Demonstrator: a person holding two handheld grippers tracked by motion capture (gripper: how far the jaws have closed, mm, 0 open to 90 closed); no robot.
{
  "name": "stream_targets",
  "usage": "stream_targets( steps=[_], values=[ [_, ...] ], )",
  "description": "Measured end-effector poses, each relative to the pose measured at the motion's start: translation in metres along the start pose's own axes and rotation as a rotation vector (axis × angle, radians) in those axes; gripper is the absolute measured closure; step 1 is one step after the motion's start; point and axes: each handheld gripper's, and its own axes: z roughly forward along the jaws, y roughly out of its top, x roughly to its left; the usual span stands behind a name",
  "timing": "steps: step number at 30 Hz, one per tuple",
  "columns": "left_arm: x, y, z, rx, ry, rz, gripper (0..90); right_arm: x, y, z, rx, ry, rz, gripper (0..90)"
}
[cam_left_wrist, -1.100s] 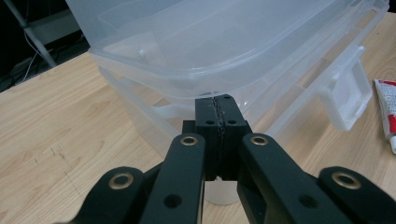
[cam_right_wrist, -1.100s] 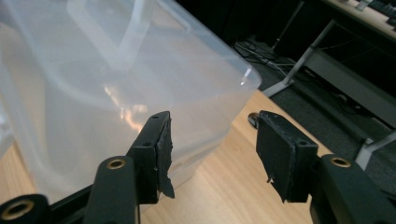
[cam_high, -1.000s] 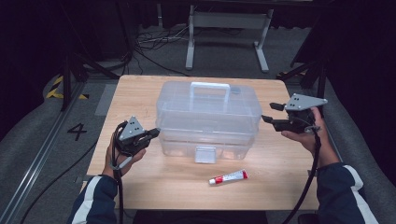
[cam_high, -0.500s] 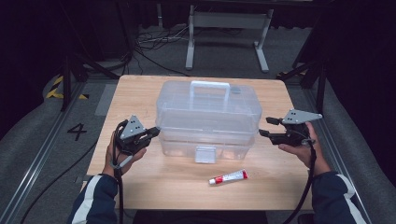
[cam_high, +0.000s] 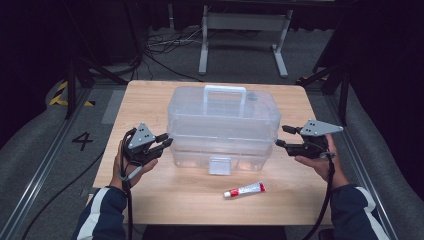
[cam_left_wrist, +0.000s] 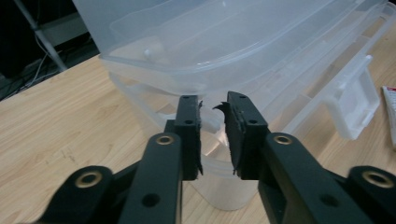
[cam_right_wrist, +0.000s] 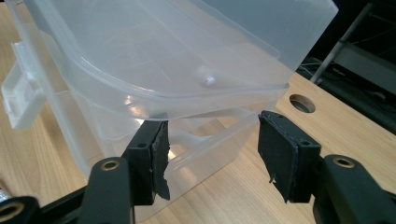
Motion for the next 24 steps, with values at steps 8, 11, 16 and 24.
stream_targets(
  steps=[8,11,16,24],
  values=[
    [-0.002,-0.001,-0.016,-0.011,0.010,-0.021,60.9,0.001,0.000,-0.001,-0.013,-0.019,-0.013,43.8],
    [-0.002,-0.006,-0.017,0.001,0.004,-0.025,58.7,0.002,0.001,-0.001,-0.024,-0.036,-0.025,45.0],
    [-0.006,-0.010,-0.013,0.040,-0.008,0.000,53.3,0.004,0.003,-0.003,-0.057,-0.068,-0.033,47.3],
    [-0.018,-0.010,-0.001,0.107,-0.036,0.055,50.4,0.011,0.008,-0.003,-0.100,-0.097,-0.081,55.2]
  ],
)
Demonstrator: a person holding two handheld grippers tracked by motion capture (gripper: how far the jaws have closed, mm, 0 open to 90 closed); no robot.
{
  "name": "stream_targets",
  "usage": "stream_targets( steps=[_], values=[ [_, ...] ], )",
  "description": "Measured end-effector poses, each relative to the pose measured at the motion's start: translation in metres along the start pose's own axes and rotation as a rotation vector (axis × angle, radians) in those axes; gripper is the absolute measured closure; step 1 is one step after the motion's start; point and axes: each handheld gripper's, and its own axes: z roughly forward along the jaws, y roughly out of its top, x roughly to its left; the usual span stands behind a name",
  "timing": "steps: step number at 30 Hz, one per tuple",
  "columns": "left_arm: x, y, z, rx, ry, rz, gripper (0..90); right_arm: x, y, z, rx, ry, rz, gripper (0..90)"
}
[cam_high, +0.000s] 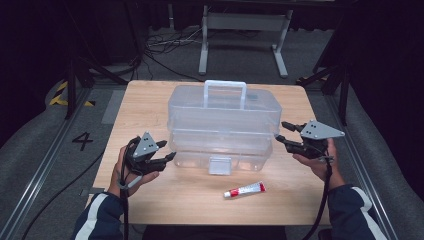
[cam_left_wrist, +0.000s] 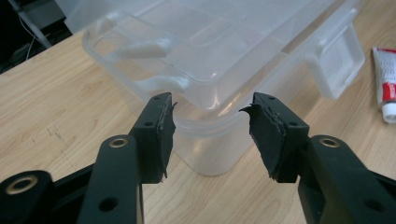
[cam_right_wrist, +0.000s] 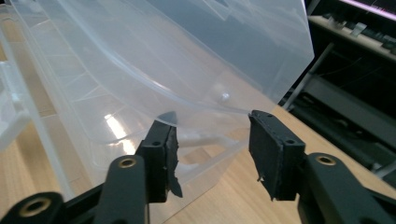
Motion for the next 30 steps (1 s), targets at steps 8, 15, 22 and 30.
stream_targets(
  steps=[8,15,22,30],
  values=[
    [-0.002,-0.001,0.006,0.008,-0.018,-0.001,49.2,0.004,0.004,-0.001,-0.056,-0.046,-0.020,61.7],
    [-0.003,-0.003,0.011,0.019,-0.025,-0.001,47.9,0.014,0.010,-0.003,-0.126,-0.113,-0.072,67.6],
    [-0.001,-0.004,0.012,0.016,-0.027,-0.009,47.4,0.015,0.013,-0.004,-0.147,-0.157,-0.090,71.9],
    [0.001,-0.006,0.014,0.015,-0.023,-0.020,45.4,0.016,0.017,-0.002,-0.153,-0.203,-0.118,73.9]
  ],
)
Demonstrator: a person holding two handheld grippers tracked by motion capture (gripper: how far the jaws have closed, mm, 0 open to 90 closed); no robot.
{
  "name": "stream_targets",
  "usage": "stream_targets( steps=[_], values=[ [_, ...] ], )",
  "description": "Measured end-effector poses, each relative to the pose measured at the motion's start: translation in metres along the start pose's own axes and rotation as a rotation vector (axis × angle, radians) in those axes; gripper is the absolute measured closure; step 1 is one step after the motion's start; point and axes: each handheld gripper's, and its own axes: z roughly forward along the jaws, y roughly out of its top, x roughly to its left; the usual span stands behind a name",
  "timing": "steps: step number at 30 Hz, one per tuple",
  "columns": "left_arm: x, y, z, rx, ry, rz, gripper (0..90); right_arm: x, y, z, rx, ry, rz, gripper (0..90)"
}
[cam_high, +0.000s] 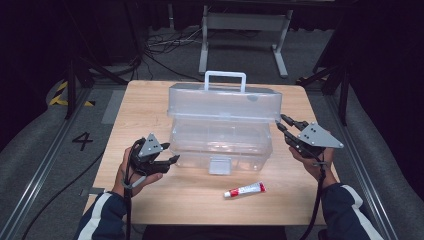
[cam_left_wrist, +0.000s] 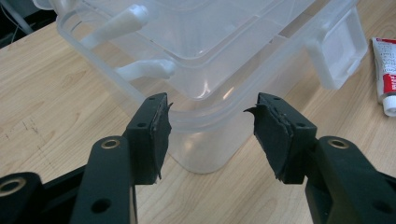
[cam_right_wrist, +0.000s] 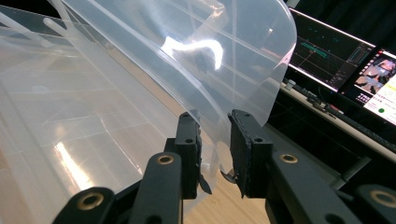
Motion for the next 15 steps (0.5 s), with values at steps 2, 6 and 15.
stream_targets(
  steps=[2,6,15],
  values=[
    [0.000,0.000,0.000,0.001,0.001,0.000,45.0,0.000,0.001,0.001,-0.004,-0.004,0.006,74.1],
    [0.001,-0.001,0.001,0.004,0.006,-0.006,43.2,-0.004,0.005,0.004,-0.009,-0.015,0.035,74.4],
    [-0.001,0.002,-0.001,-0.021,-0.013,0.004,43.0,-0.012,0.014,0.011,0.006,-0.028,0.046,75.7]
  ],
)
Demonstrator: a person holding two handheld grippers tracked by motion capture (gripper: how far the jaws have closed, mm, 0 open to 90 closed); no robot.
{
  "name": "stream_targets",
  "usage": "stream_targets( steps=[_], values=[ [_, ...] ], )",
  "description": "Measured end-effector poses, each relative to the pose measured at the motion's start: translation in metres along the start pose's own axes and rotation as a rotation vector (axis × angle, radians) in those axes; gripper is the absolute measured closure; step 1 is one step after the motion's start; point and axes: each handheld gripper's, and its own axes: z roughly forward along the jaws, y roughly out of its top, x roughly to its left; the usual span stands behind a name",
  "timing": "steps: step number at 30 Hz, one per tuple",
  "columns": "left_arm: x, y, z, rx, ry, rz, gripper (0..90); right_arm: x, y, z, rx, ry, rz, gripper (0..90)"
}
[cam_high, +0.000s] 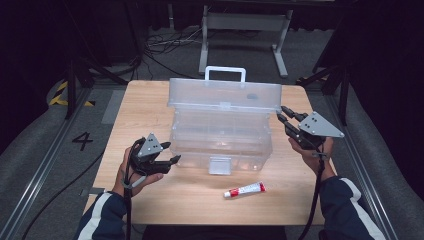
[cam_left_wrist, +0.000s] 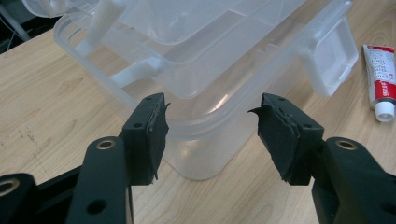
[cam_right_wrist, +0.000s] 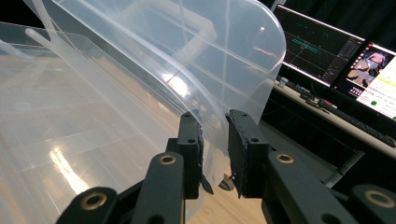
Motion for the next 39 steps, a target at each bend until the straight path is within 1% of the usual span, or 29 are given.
stream_targets(
  steps=[4,7,12,16,21,24,26,28,30,33,35,37,39],
  values=[
    [-0.001,0.001,0.000,-0.008,-0.003,0.002,43.0,-0.002,0.002,0.002,0.003,-0.005,0.006,76.1],
    [-0.003,0.004,-0.002,-0.023,-0.009,0.010,43.8,-0.003,0.005,0.004,0.007,-0.018,0.006,76.6],
    [-0.007,0.008,0.000,-0.028,-0.036,0.027,44.9,-0.006,0.010,0.009,0.013,-0.043,0.014,77.6],
    [-0.011,0.011,0.007,-0.012,-0.053,0.054,45.7,-0.006,0.013,0.013,0.013,-0.065,0.015,78.3],
    [-0.013,0.014,0.016,0.004,-0.074,0.063,46.2,-0.008,0.016,0.017,0.016,-0.085,0.016,79.3],
    [-0.014,0.015,0.020,0.014,-0.076,0.067,46.2,-0.009,0.018,0.019,0.017,-0.097,0.014,79.8],
    [-0.014,0.016,0.024,0.019,-0.093,0.074,45.7,-0.010,0.020,0.021,0.019,-0.108,0.013,80.1],
    [-0.014,0.016,0.027,0.031,-0.089,0.075,45.7,-0.011,0.021,0.024,0.018,-0.118,0.021,80.5],
    [-0.013,0.016,0.029,0.039,-0.100,0.078,46.6,-0.013,0.023,0.027,0.022,-0.127,0.022,81.0],
    [-0.013,0.017,0.032,0.051,-0.098,0.089,48.1,-0.014,0.026,0.032,0.026,-0.144,0.020,81.7],
    [-0.012,0.017,0.033,0.058,-0.093,0.093,48.8,-0.015,0.026,0.033,0.028,-0.150,0.016,82.1],
    [-0.011,0.017,0.034,0.063,-0.089,0.095,51.2,-0.017,0.028,0.036,0.030,-0.151,0.024,82.3],
    [-0.010,0.018,0.036,0.066,-0.090,0.096,53.1,-0.020,0.029,0.039,0.036,-0.154,0.022,82.7]
  ],
)
